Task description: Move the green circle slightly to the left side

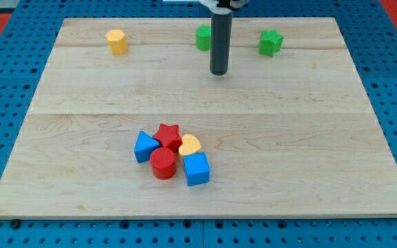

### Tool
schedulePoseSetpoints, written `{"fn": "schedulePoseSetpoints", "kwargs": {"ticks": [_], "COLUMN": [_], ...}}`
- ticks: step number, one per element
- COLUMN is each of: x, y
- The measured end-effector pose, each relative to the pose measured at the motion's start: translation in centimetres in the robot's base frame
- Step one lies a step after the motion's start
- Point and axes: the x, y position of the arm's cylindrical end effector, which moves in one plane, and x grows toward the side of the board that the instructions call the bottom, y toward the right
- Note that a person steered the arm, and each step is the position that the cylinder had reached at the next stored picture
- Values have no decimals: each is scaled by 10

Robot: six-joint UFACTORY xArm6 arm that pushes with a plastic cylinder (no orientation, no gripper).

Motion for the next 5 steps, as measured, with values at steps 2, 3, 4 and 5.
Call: {"fn": "schedulePoseSetpoints", "kwargs": {"ticks": [2,3,4,5], "x": [-17,-35,-70,-103], "y": [0,0,7,7]}}
